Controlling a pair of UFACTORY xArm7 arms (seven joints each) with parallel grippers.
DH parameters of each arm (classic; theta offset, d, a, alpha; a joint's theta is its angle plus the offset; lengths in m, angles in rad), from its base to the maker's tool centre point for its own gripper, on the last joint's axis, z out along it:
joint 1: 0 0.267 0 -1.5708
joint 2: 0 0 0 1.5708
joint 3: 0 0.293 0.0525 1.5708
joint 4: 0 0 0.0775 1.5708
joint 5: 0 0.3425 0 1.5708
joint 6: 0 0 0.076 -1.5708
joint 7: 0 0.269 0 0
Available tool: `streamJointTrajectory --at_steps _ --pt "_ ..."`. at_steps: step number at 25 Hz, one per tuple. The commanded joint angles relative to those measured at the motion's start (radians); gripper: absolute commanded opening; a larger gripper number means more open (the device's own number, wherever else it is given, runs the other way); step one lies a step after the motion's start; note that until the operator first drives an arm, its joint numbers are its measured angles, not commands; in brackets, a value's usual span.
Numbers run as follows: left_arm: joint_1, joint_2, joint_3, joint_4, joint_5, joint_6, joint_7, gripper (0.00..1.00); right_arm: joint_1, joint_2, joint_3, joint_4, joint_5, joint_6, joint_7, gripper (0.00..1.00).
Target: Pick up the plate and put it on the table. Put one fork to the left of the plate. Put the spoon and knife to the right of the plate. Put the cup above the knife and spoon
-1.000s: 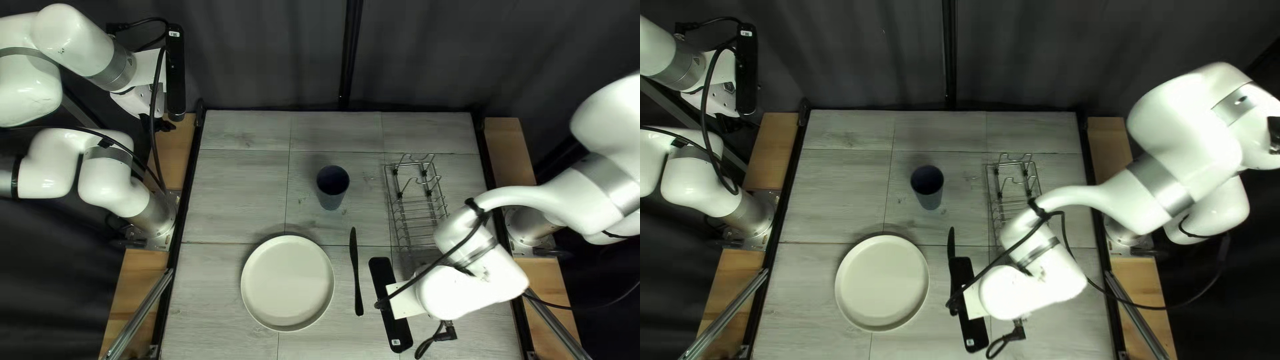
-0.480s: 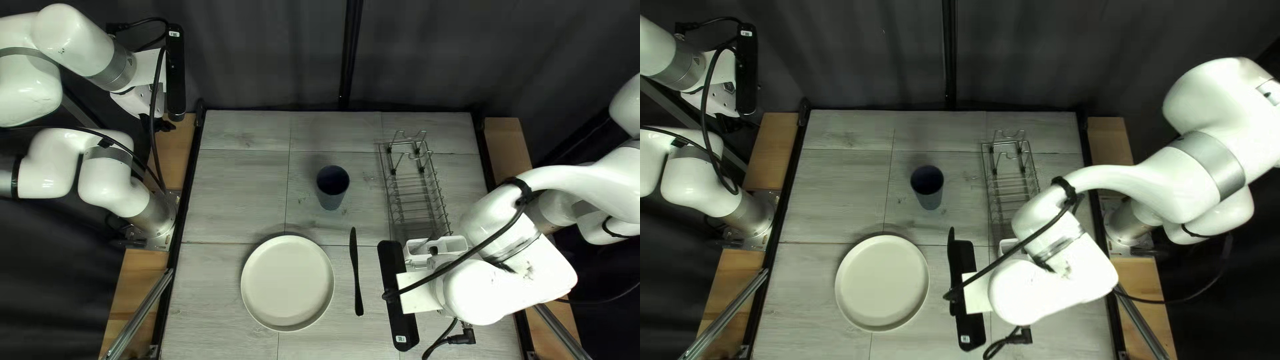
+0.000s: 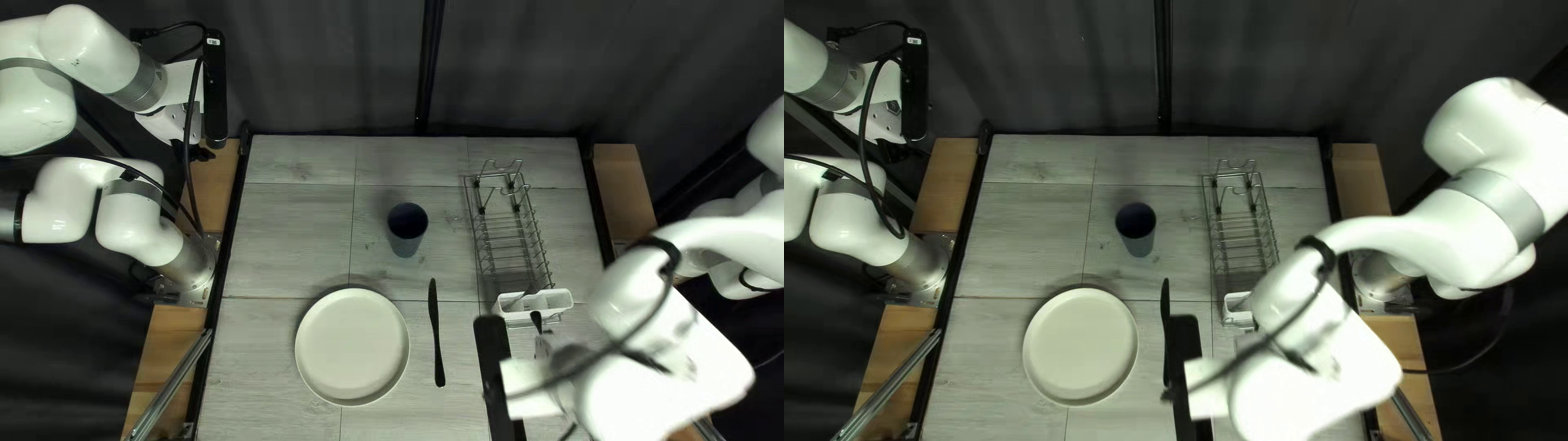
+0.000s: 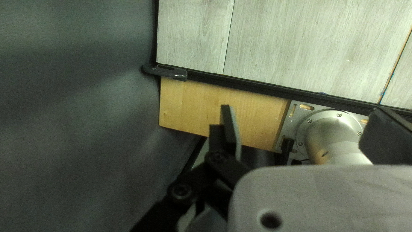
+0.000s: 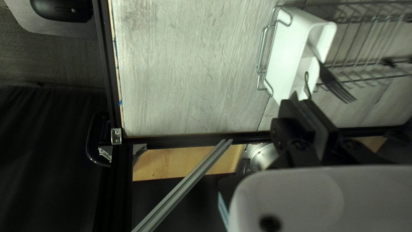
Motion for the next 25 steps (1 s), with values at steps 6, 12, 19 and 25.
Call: streamJointTrajectory --at_steps 6,12,19,25 --pt "0.000 0.000 0.000 0.000 0.000 0.000 0.000 1.00 0.027 0.032 0.009 0.031 -0.045 0.007 -0.013 0.00" --pt "0.000 0.000 0.000 0.000 0.000 0.000 0.000 1.00 0.011 -0.020 0.014 -0.043 -0.121 -0.112 -0.111 0.00" --pt "0.000 0.000 0.000 0.000 0.000 0.000 0.000 1.00 -0.036 -0.130 -0.010 -0.229 -0.258 -0.431 -0.227 0.00" --pt "0.000 0.000 0.000 0.000 0.000 0.000 0.000 1.00 -0.043 -0.133 -0.017 -0.272 -0.315 -0.520 -0.247 0.00"
